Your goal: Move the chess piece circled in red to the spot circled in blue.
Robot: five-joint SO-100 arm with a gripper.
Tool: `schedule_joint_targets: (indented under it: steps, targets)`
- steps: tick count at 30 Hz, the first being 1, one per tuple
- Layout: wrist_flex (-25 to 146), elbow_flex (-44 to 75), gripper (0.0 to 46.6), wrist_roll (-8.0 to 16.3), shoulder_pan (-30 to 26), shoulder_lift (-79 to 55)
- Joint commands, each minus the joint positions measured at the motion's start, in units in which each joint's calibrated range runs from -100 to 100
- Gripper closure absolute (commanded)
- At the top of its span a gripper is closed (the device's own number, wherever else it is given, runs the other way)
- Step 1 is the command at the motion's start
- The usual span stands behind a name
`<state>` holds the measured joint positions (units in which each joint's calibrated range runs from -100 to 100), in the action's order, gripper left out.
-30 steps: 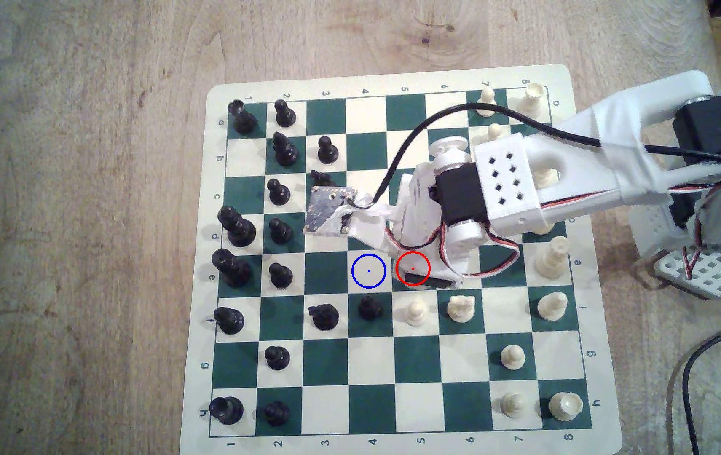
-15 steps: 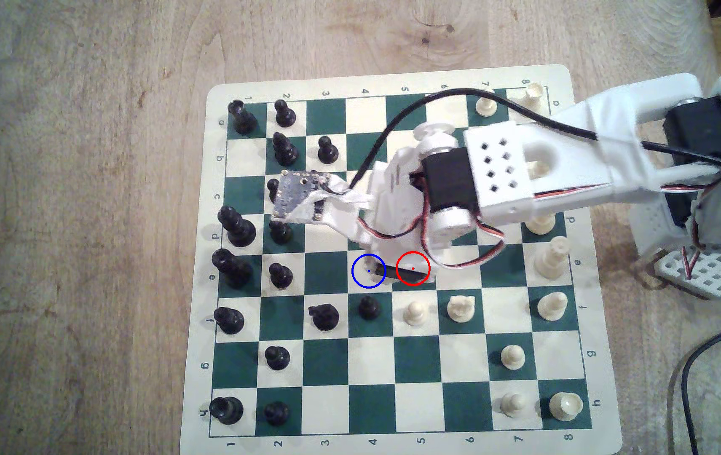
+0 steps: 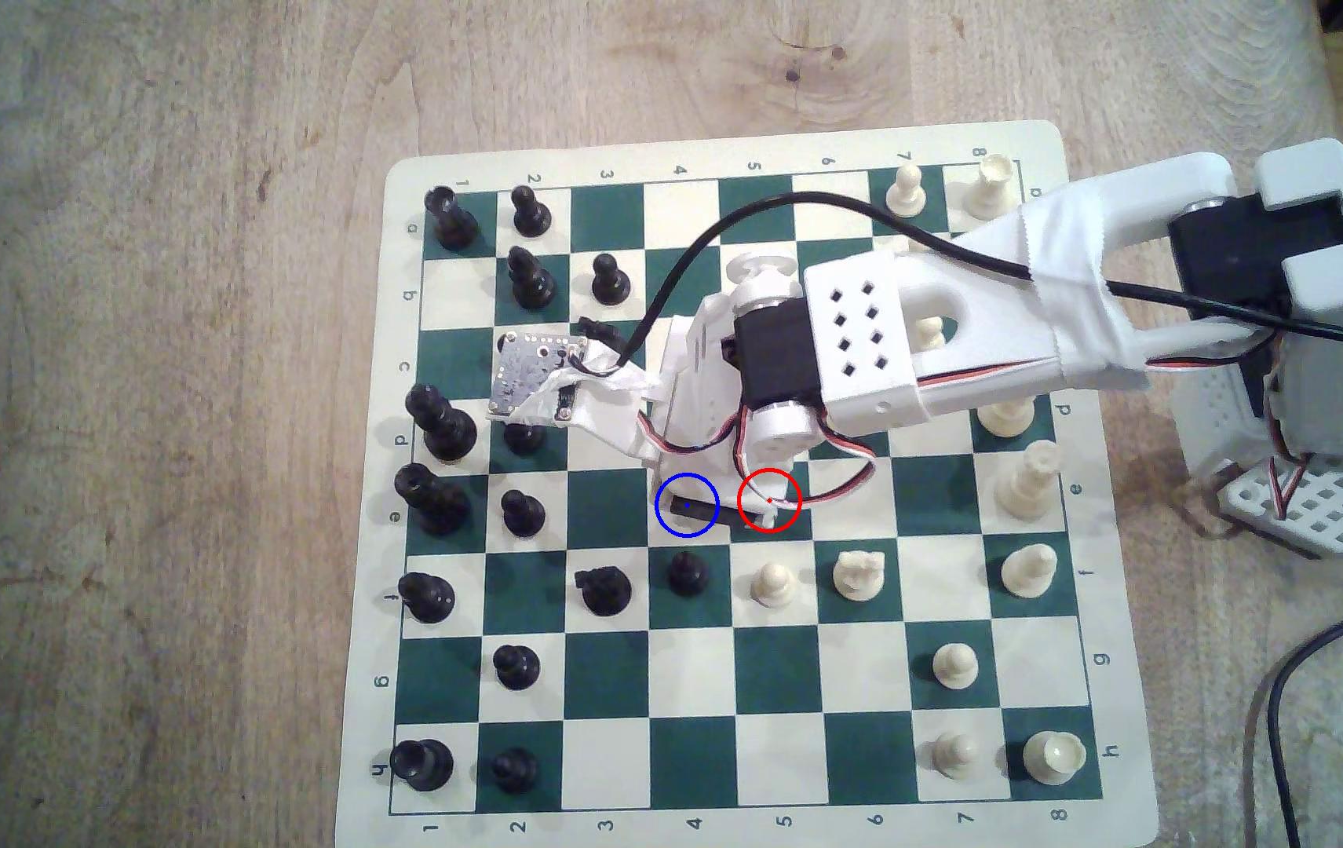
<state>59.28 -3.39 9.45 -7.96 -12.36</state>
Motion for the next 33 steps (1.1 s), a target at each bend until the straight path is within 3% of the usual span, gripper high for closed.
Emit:
schedule_joint_targets:
  steps: [1,28,30,31,33]
  targets:
    - [-1.95,4.3,46.4,0.0,0.18,0.39]
    - [-2.53,1.76,45.9,-0.54,0.1,-2.58]
    - [-2.53,1.67,43.3,-0.39,0.1,-2.58]
    - [-1.95,1.67,34.7,-0.2,0.26,-2.16]
    - [-1.63,1.67,32.8,-0.15,0.34,-1.65]
